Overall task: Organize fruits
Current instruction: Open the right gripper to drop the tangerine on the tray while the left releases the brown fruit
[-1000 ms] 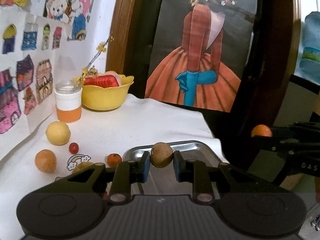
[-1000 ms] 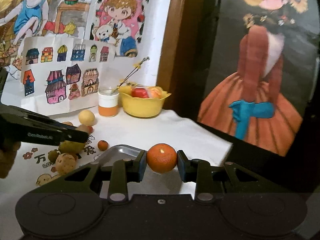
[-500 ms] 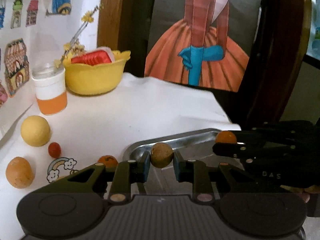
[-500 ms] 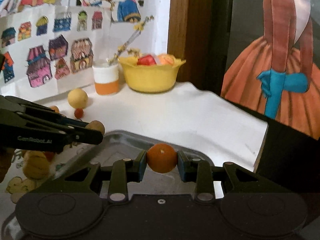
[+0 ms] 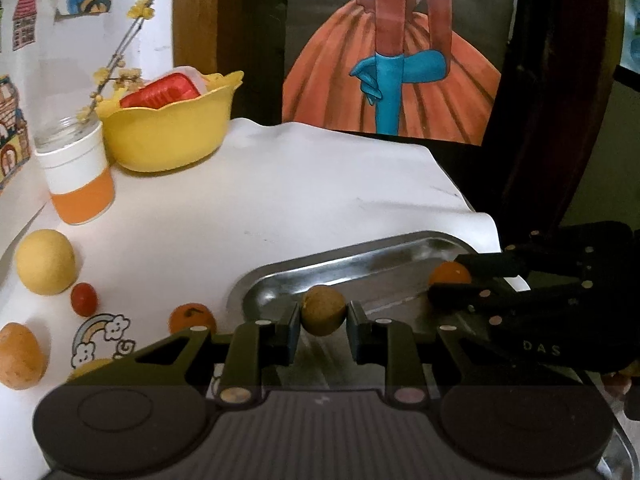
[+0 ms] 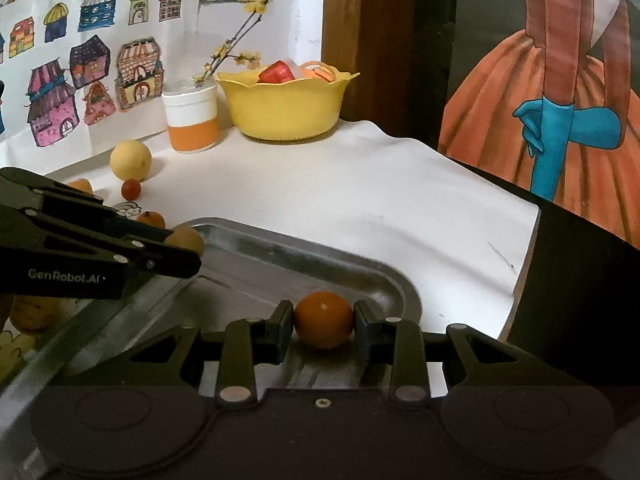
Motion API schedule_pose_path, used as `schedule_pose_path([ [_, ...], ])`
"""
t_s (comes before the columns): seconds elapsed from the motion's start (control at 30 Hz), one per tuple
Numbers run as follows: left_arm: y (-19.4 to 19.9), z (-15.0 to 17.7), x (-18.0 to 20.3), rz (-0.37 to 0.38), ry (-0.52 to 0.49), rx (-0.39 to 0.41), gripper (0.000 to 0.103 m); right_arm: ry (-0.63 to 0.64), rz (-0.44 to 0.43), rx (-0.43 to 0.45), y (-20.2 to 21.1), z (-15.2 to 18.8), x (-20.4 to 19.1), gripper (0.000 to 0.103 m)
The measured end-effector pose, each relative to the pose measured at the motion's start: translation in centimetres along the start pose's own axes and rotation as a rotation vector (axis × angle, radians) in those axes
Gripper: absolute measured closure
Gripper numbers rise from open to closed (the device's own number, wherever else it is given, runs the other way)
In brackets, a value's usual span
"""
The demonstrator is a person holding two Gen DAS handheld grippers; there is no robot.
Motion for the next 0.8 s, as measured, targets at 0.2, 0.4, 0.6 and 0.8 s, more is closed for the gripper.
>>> schedule_pose_path([
  [0.2, -0.3, 0.2, 0.5, -0.003, -0.017, -0.018, 0.076, -0.004, 0.0, 0.002, 0.1, 0.1, 0.0, 0.068],
  [0.4, -0.5, 0.7, 0.2, -0.009, -0.005, -0.037, 0.075, -0.009, 0.003, 0.016, 0.7, 0.1, -0.2, 0.062],
  [0.6, 0.0, 0.6, 0.0, -0.013, 0.01, -0.029, 0.071, -0.011, 0.014, 0.05, 2.1, -0.2, -0.7, 0.05],
  [0.8, 1.9, 0.3, -0.3, -0.019, 0.041, 0.011, 0.044, 0.0, 0.042, 0.092, 4.4, -0.4, -1.5, 0.031],
])
Point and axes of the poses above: each gripper's, at about its wrist camera, not at the fingertips, and y roughly against the way its jaws point, x to its right, z to its underside, the point moved 10 cm from there along -y, roughly the way its jaws point, and after that the axes turned 12 degrees about -z, right-handed, at the moved point
